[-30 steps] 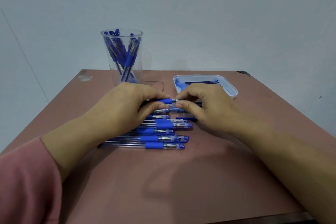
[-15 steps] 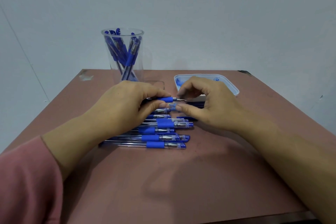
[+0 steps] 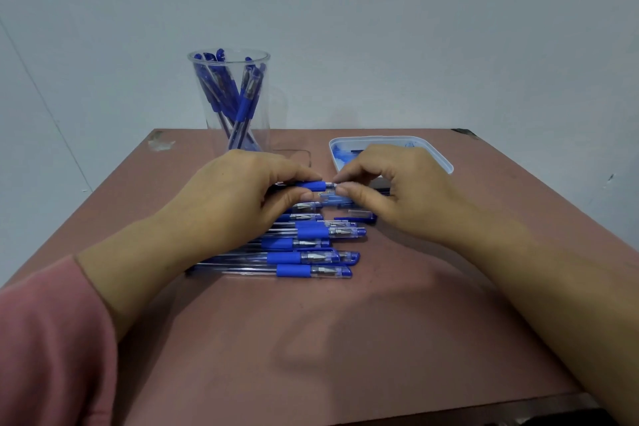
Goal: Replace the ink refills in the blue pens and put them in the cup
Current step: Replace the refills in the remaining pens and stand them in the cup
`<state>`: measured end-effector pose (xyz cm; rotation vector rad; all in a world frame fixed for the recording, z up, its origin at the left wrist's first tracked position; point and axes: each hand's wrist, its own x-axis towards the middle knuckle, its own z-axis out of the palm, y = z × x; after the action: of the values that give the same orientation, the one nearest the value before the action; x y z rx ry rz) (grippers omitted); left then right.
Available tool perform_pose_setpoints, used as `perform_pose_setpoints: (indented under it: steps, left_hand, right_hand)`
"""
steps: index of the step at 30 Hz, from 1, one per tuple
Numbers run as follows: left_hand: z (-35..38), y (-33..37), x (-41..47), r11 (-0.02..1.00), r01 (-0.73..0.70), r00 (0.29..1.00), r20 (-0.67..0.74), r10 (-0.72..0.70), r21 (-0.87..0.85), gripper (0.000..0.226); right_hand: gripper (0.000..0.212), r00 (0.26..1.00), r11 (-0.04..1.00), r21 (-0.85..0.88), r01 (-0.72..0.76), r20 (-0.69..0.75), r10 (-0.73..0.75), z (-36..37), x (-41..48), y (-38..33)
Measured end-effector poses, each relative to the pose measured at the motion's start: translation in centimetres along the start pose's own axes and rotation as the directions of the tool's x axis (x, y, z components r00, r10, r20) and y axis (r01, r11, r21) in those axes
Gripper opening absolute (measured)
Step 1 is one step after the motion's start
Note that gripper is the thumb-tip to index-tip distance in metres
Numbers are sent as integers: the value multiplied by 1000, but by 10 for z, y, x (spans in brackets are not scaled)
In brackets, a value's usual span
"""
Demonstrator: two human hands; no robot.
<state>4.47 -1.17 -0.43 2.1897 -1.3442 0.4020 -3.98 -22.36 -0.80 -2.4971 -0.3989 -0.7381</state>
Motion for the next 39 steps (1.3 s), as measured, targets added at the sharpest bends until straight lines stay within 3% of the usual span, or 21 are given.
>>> perform_pose_setpoints:
  steps: [4, 8, 13, 17, 21, 27, 31, 34, 39]
  left_hand:
    - [0, 1, 0, 1000, 10, 1000, 4, -10, -1, 26]
    - [-1, 3, 0, 1000, -4, 1000, 19, 4, -14, 41]
    - [0, 3, 0, 1000, 6, 1000, 14, -5, -17, 39]
    - [-1, 4, 0, 1000, 11, 1000, 29, -10, -8, 42]
    - [0, 2, 0, 999, 33, 999, 30, -34, 26, 28]
    - [0, -3, 0, 993, 107, 994, 18, -108, 47, 25]
    - [-1, -5, 0, 990, 128, 992, 14, -129, 51, 24]
    - [-2, -4, 0, 990, 131, 991, 23, -133, 54, 24]
    - [-2, -1, 1, 989, 142, 988, 52, -144, 47, 26]
  right_hand:
    - [21, 997, 997, -18, 71, -31, -71, 0, 1, -2]
    - [22, 1000, 999, -48, 11, 3, -11, 3, 0, -2]
    - [27, 999, 998, -42, 43, 0, -43, 1, -1, -5]
    - [36, 999, 994, -104, -24, 41, 28, 2, 0, -5]
    - [6, 995, 996, -37, -81, 55, 83, 2, 0, -2]
    - [30, 969, 970, -63, -233, 71, 237, -12, 0, 11]
    - [20, 941, 947, -204, -248, 184, 286, -22, 0, 17]
    - [18, 907, 935, -304, -181, 317, 278, -23, -1, 13]
    - [21, 889, 933, -353, -73, 401, 222, -19, 0, 9]
